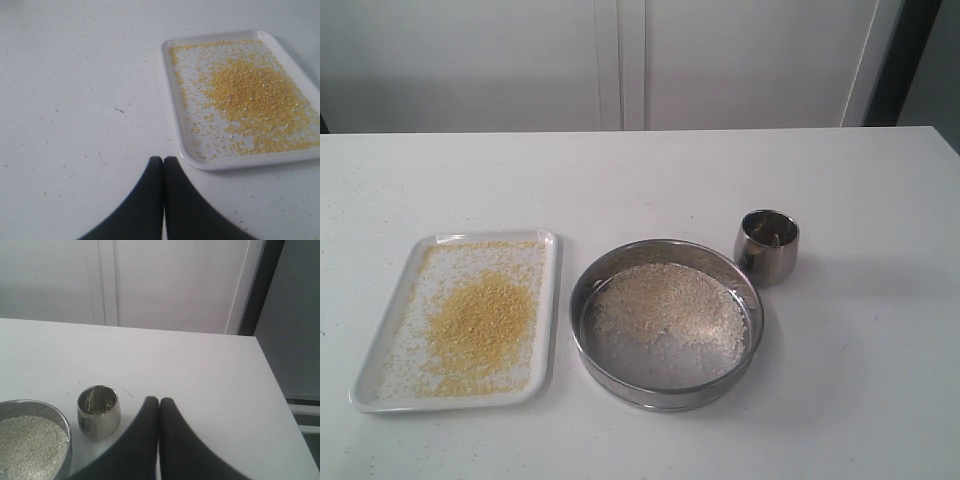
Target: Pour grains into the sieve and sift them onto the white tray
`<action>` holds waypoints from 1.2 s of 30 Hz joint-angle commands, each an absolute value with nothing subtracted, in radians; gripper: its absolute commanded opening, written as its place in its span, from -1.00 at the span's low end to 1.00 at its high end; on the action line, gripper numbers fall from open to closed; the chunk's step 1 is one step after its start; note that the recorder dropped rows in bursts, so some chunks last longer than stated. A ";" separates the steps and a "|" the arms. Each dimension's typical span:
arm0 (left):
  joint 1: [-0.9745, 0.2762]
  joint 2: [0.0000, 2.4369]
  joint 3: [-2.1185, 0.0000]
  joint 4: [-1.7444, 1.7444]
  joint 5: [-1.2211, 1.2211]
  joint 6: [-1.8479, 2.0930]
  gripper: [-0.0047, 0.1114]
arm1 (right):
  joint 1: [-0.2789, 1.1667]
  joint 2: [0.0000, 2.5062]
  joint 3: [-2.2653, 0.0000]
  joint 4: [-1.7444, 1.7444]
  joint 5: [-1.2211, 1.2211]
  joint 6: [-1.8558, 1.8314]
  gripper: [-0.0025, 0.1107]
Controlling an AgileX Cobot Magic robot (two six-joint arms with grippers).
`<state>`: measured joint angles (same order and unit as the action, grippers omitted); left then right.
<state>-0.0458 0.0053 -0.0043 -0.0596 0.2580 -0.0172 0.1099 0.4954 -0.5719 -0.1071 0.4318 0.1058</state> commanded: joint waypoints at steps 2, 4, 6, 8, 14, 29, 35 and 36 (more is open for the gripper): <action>-0.041 0.000 0.000 -0.070 0.255 -0.015 -0.92 | 0.112 0.468 -0.568 -0.103 0.430 0.068 -0.96; -0.041 0.000 0.000 -0.070 0.255 -0.015 -0.92 | 0.112 0.452 -0.568 -0.075 0.432 0.014 -0.96; -0.041 0.000 0.000 -0.070 0.255 -0.015 -0.92 | 0.112 0.428 -0.564 -0.025 0.432 -0.070 -0.96; -0.041 0.000 0.000 -0.070 0.255 -0.015 -0.92 | 0.112 0.401 -0.546 0.008 0.417 -0.117 -0.96; -0.041 0.000 0.000 -0.070 0.255 -0.015 -0.92 | 0.112 0.283 -0.443 0.029 0.410 -0.100 -0.96; -0.041 0.000 0.000 -0.070 0.255 -0.015 -0.92 | 0.112 0.029 -0.188 0.020 0.379 0.006 -0.96; -0.041 0.000 0.000 -0.070 0.255 -0.015 -0.92 | 0.112 0.000 -0.110 0.008 0.339 0.008 -0.96; -0.041 0.000 0.000 -0.070 0.255 -0.015 -0.92 | 0.112 0.000 -0.096 0.007 0.317 0.008 -0.96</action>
<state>-0.0458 0.0053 -0.0043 -0.0596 0.2573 -0.0172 0.1099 0.0062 -0.1289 0.0182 0.3669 0.0000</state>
